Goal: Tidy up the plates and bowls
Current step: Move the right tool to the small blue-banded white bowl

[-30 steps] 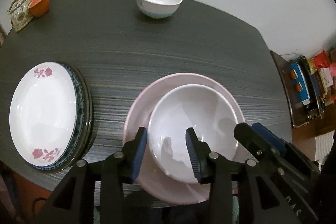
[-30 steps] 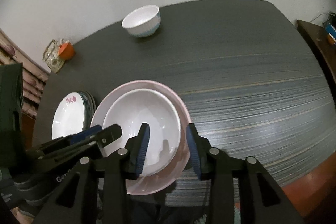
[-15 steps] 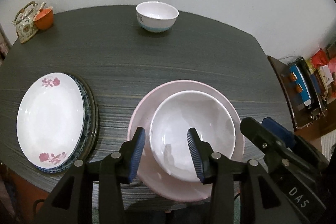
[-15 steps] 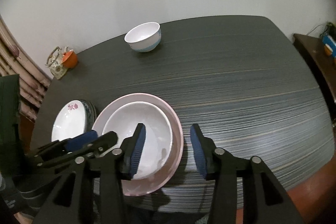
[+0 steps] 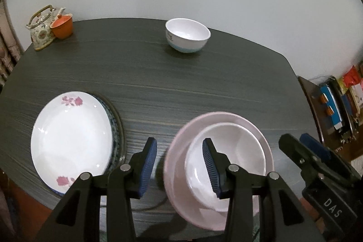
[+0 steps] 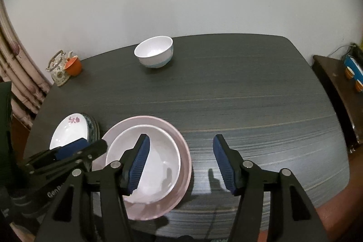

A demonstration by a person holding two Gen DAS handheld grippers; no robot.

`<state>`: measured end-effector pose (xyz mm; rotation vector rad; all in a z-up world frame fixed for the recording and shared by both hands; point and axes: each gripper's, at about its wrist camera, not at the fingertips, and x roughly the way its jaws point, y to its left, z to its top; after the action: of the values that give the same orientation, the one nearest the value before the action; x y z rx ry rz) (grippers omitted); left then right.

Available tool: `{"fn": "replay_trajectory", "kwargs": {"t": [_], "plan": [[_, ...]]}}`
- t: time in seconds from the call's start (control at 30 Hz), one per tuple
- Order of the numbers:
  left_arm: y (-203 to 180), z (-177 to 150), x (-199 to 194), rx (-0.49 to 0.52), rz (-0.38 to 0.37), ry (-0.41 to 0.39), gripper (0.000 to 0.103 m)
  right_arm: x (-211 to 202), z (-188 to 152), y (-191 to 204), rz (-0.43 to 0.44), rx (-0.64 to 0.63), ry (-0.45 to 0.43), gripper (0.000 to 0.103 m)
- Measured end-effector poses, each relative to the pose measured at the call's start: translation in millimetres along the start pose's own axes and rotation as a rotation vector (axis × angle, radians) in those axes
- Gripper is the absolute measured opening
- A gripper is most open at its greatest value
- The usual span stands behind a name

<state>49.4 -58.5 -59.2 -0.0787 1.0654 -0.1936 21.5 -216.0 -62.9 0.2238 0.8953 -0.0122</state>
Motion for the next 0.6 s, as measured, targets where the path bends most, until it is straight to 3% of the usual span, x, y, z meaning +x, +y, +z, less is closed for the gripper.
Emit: {"fn": "replay_trajectory", "kwargs": {"t": [0.6], "plan": [[17.0, 61.0, 34.8, -0.001, 0.088, 0.031, 0.043, 42.2, 37.1, 7.5, -0.018, -0.084, 0.063, 0.063]]}}
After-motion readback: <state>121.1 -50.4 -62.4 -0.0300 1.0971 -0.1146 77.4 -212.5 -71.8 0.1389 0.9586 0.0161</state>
